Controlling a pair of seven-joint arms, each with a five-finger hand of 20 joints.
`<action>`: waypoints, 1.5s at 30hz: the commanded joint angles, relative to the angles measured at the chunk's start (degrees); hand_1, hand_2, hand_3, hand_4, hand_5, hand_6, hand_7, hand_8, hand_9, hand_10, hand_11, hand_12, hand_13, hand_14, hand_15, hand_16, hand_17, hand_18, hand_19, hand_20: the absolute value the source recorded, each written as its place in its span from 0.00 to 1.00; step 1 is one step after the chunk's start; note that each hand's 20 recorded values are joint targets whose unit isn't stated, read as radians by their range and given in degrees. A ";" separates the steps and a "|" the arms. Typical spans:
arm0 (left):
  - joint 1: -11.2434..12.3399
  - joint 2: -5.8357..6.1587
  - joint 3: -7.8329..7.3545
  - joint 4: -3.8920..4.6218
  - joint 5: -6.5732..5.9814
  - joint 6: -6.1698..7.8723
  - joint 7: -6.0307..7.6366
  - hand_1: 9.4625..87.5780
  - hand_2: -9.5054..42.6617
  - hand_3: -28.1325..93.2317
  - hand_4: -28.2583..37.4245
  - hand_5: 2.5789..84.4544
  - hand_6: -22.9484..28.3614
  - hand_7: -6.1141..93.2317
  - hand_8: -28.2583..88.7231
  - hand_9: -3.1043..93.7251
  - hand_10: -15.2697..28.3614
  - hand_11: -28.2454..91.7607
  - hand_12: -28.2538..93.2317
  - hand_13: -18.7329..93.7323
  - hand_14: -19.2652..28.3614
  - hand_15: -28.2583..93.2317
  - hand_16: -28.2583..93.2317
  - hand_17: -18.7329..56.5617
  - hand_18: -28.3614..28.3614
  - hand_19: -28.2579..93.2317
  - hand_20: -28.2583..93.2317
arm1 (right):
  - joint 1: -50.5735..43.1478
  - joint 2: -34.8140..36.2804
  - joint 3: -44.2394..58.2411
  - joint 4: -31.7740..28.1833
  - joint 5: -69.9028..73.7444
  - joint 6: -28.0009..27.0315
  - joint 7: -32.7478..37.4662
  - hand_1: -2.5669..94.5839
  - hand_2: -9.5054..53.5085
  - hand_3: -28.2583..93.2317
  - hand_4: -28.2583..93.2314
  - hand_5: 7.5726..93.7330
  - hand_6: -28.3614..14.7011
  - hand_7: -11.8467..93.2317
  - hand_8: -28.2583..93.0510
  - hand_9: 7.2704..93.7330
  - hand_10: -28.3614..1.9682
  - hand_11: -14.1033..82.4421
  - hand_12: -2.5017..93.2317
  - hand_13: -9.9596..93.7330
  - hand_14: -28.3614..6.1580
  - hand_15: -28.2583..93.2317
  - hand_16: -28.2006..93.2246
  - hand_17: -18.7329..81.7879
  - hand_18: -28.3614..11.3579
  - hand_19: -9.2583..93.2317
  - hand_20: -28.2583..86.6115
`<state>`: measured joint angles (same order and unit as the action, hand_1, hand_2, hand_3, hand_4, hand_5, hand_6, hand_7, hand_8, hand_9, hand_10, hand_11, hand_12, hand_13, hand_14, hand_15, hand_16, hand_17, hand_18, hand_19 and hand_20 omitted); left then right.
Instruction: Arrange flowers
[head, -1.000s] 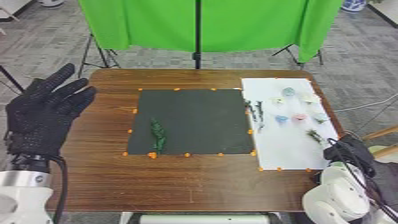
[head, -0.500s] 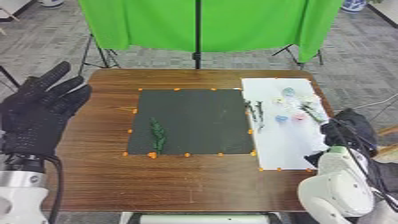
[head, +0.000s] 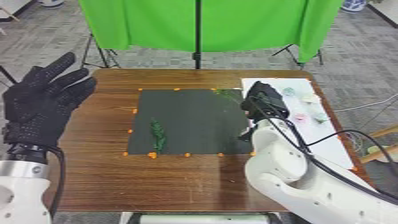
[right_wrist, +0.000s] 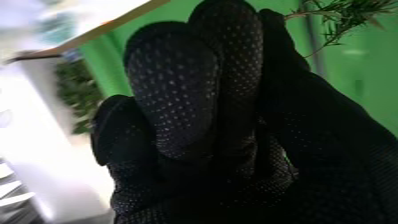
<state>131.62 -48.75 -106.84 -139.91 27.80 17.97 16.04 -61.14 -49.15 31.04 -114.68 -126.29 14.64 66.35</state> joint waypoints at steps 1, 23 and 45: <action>-1.61 1.39 0.29 0.65 0.39 -0.20 -1.89 0.15 0.35 0.87 0.04 0.42 0.65 0.22 0.16 0.38 0.85 0.47 0.33 0.39 1.00 0.64 0.16 0.16 1.00 0.78 0.12 | 10.85 -10.97 -4.96 5.74 5.34 -2.99 -3.76 0.61 0.00 0.80 0.00 0.97 0.64 0.28 0.30 1.00 0.62 0.50 0.22 0.98 0.66 0.67 0.40 0.75 0.26 1.00 0.49; -10.27 3.11 4.99 3.63 0.31 -4.29 -1.68 0.15 0.35 0.87 0.04 0.42 0.65 0.22 0.16 0.38 0.85 0.48 0.33 0.39 1.00 0.64 0.16 0.16 1.00 0.78 0.12 | 14.81 -17.42 -17.45 14.42 12.73 -5.64 -1.40 0.58 0.00 0.82 0.00 0.96 0.64 0.29 0.30 1.00 0.62 0.51 0.20 0.98 0.66 0.68 0.40 0.75 0.24 1.00 0.52; -8.78 3.96 4.70 3.42 -0.49 -3.89 -0.36 0.15 0.35 0.87 0.04 0.42 0.65 0.22 0.16 0.38 0.85 0.48 0.33 0.39 1.00 0.64 0.16 0.16 1.00 0.78 0.12 | 14.74 -16.14 -21.19 12.47 14.51 -12.77 0.52 0.53 0.00 0.77 0.01 0.91 0.62 0.28 0.28 1.00 0.60 0.46 0.20 0.95 0.63 0.70 0.39 0.74 0.23 1.00 0.51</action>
<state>121.04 -44.61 -101.39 -136.41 27.52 14.09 15.74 -47.00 -66.25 10.82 -100.20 -112.07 3.13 66.17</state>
